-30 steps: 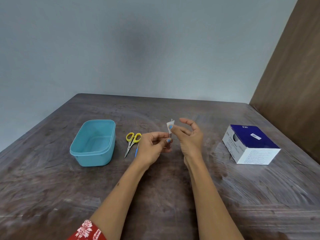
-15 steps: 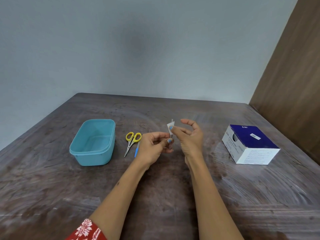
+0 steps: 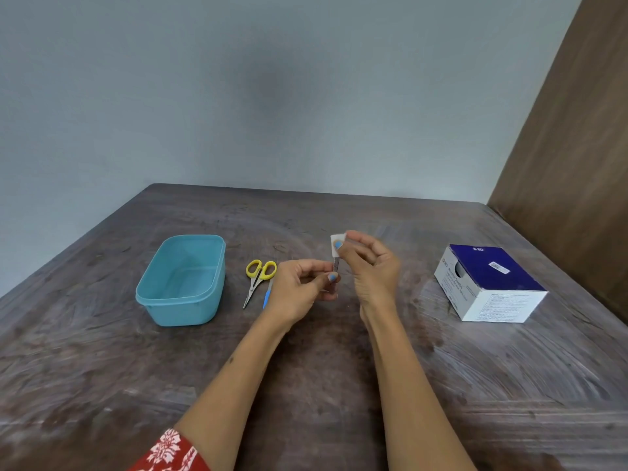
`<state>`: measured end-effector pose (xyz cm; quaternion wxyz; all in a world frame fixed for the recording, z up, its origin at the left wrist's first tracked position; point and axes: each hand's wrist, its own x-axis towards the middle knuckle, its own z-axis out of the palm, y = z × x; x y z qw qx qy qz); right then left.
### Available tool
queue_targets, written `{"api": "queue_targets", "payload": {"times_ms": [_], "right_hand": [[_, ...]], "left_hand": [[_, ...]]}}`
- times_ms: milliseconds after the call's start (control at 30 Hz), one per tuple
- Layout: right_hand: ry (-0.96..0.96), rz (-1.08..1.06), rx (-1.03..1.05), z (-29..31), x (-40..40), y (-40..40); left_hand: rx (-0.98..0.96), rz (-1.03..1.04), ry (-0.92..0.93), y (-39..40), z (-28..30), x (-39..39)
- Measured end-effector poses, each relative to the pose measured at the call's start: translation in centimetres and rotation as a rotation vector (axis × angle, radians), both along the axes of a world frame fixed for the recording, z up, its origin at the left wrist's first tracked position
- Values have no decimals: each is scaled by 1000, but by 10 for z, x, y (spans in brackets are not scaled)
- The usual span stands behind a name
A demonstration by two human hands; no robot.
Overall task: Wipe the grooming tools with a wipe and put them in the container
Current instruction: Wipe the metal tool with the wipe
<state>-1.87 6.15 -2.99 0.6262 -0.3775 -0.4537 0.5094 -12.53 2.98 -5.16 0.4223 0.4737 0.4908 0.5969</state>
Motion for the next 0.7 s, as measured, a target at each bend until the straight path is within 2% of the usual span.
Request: {"api": "queue_targets", "payload": {"times_ms": [200,433,700], "right_hand": [[11,4,-9,-1,1,2],[25,-53,12,2,0,1],[70,-88,-6,2,-3,1]], "left_hand": [[1,67,96,1,-2,0],[149,256,490,-1,-3,0],[286,363,667,-3,-1,-1]]}}
